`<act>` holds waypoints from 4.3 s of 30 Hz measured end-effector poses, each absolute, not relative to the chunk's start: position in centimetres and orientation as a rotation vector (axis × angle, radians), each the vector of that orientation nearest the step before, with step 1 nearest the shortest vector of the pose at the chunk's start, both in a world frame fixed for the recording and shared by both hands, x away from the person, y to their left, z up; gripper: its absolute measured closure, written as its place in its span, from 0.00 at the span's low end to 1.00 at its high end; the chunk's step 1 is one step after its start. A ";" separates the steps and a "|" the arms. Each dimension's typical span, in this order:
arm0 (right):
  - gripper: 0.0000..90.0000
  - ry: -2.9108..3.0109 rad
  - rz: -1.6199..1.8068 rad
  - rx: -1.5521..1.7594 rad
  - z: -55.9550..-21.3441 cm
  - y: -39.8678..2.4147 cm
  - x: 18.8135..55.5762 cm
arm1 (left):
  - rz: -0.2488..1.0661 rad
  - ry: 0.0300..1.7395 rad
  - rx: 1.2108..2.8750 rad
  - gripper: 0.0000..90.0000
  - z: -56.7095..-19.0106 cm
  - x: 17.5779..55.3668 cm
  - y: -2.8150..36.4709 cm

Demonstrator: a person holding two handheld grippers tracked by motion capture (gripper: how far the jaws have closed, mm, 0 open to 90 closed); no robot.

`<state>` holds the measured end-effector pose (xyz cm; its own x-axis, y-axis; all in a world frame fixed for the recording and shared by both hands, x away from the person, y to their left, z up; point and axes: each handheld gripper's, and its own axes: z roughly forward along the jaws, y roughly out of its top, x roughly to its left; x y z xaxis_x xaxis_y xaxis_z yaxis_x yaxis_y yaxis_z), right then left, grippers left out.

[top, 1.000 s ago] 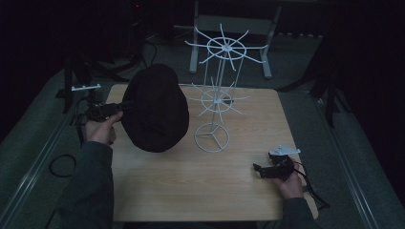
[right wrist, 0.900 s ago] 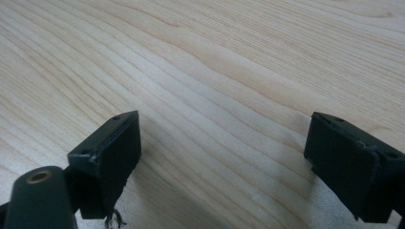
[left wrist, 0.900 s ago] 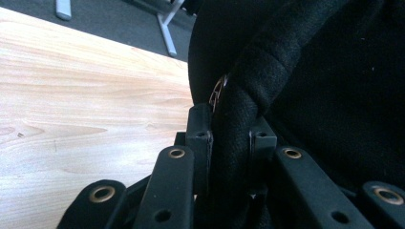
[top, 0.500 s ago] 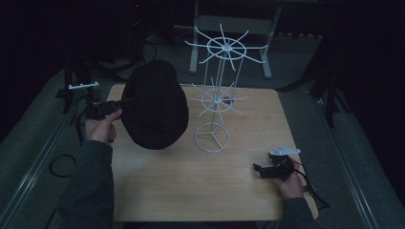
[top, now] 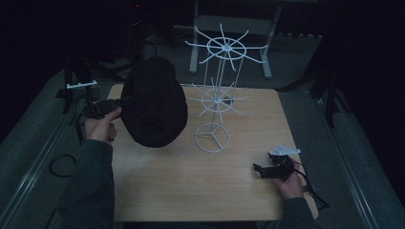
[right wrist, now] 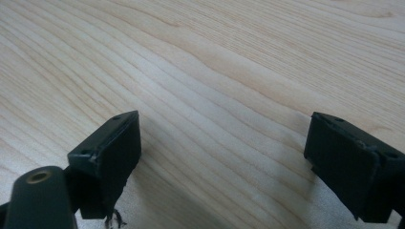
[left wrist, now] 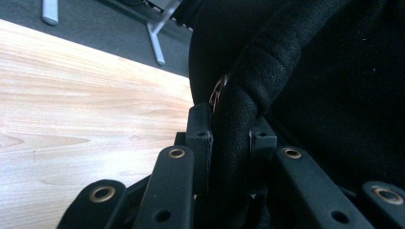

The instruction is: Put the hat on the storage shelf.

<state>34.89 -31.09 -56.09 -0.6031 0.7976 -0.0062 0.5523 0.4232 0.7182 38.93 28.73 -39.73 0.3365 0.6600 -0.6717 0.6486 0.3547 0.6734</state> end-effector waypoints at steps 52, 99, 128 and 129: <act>0.13 2.336 0.985 1.158 -56.1 -31.1 34.9 | -0.078 1.309 1.232 0.87 -38.4 40.2 28.2; 0.13 2.335 0.986 1.158 -56.1 -31.1 34.9 | -0.187 1.281 1.119 0.86 -36.6 42.4 27.7; 0.13 2.335 0.987 1.159 -56.1 -31.1 34.9 | -0.202 1.238 1.074 0.86 -33.9 43.4 25.9; 0.13 2.335 0.986 1.159 -56.1 -31.1 34.9 | -0.202 1.238 1.074 0.86 -33.9 43.4 25.9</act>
<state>34.90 -31.09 -56.10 -0.6029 0.7978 -0.0059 0.5520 0.4224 0.7189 43.39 25.86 -33.89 0.3765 0.4049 -0.8333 0.6486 0.5271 0.5491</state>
